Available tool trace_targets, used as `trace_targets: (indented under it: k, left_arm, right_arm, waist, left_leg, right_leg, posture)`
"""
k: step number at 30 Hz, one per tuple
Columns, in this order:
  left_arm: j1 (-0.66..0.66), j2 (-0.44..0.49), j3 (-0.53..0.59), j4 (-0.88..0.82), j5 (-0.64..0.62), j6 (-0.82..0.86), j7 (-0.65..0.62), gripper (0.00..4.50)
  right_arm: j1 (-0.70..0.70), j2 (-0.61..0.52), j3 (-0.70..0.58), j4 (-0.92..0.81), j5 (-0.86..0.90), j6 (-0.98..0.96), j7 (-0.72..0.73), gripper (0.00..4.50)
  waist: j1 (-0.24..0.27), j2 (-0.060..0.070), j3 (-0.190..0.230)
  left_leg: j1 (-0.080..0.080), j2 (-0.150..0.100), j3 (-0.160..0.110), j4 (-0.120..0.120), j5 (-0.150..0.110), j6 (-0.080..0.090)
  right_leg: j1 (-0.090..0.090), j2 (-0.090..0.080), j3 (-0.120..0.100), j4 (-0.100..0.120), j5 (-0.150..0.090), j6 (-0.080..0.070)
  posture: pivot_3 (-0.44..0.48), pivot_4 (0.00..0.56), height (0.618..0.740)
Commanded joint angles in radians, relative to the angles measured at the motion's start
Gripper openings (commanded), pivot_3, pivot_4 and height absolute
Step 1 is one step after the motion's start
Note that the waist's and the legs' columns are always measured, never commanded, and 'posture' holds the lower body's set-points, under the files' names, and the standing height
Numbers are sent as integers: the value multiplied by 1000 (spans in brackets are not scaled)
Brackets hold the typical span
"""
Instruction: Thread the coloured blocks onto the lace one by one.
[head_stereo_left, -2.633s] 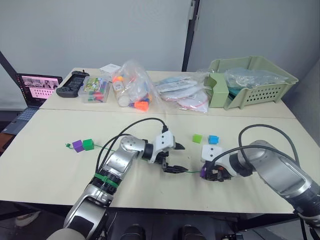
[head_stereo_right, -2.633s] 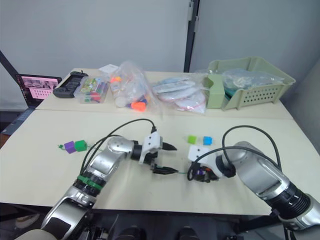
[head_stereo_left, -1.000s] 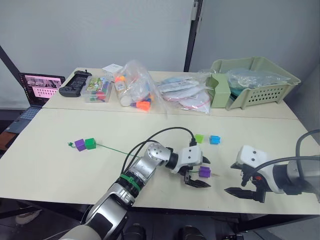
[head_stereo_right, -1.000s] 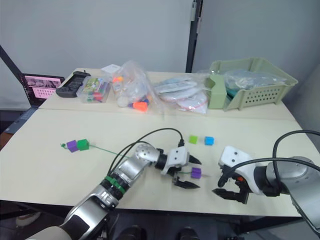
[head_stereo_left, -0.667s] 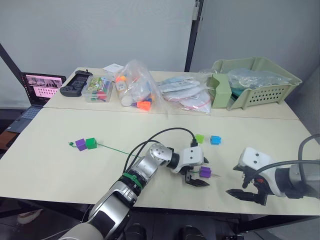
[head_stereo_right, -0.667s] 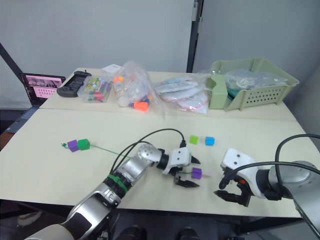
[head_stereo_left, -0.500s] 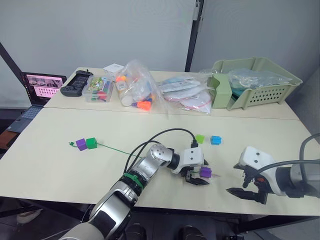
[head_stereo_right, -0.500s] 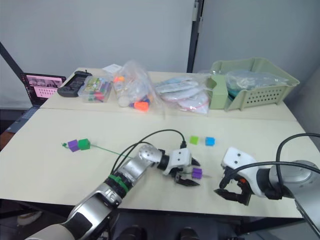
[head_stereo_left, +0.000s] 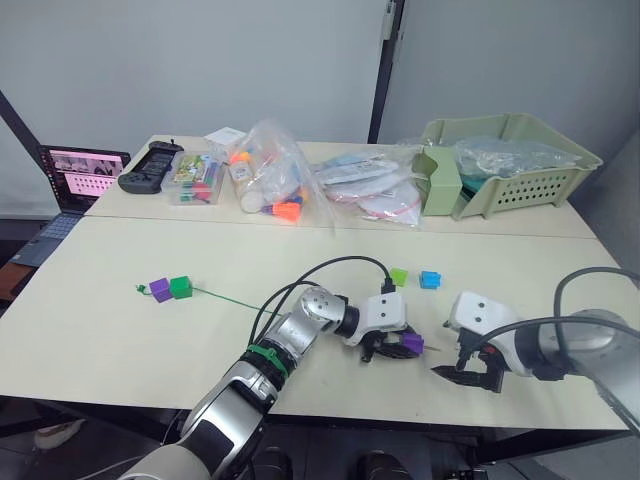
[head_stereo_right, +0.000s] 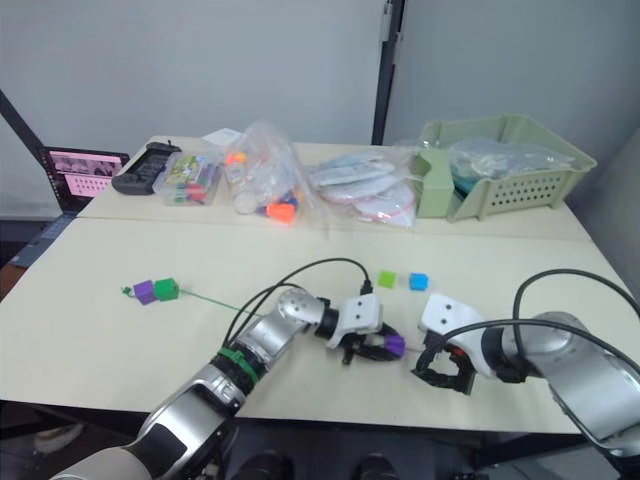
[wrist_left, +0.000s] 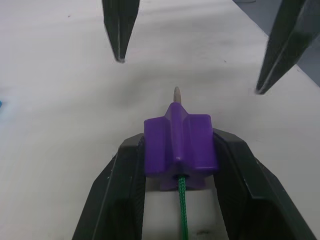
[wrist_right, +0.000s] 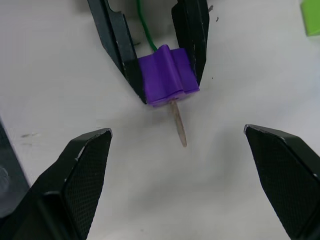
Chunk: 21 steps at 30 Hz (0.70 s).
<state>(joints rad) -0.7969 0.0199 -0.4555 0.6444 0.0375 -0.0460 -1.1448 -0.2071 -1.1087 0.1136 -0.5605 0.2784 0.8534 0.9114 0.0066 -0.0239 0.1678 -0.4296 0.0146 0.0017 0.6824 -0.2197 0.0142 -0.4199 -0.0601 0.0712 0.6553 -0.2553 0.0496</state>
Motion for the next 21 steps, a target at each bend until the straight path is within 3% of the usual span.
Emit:
trace_targets:
  k: [1,3,6,17,21]
  left_arm:
    - [-11,-1,8,-39,-6,-3,-5,1371]
    - [-10,3,9,-42,-6,-1,-5,1371]
    - [-9,9,10,-48,-7,2,-5,1371]
    - [5,17,11,-73,-8,17,0,1371]
    - [8,34,17,-89,-11,25,-2,1371]
  right_arm:
    - [-51,16,60,48,-54,-61,6,4500]
    - [-66,26,88,74,-76,-82,9,4500]
    - [-89,40,122,96,-97,-102,21,3703]
    - [-138,66,173,104,-136,-88,47,18]
    - [-147,60,178,107,-143,-82,57,0]
  waist:
    - [1,0,0]
    - [3,0,0]
    - [2,0,0]
    - [2,0,0]
    - [2,0,0]
  left_leg:
    - [0,0,0,0,0,0]
    - [0,0,0,0,0,0]
    - [0,0,0,0,0,0]
    - [0,0,0,0,0,0]
    - [0,0,0,0,0,0]
  right_leg:
    - [0,0,0,0,0,0]
    - [0,0,0,0,0,0]
    - [0,0,0,0,0,0]
    - [0,0,0,1,0,0]
    - [0,0,0,1,0,0]
  posture:
    - [0,150,737]
    - [0,150,737]
    - [0,150,737]
    - [0,150,737]
    - [0,150,737]
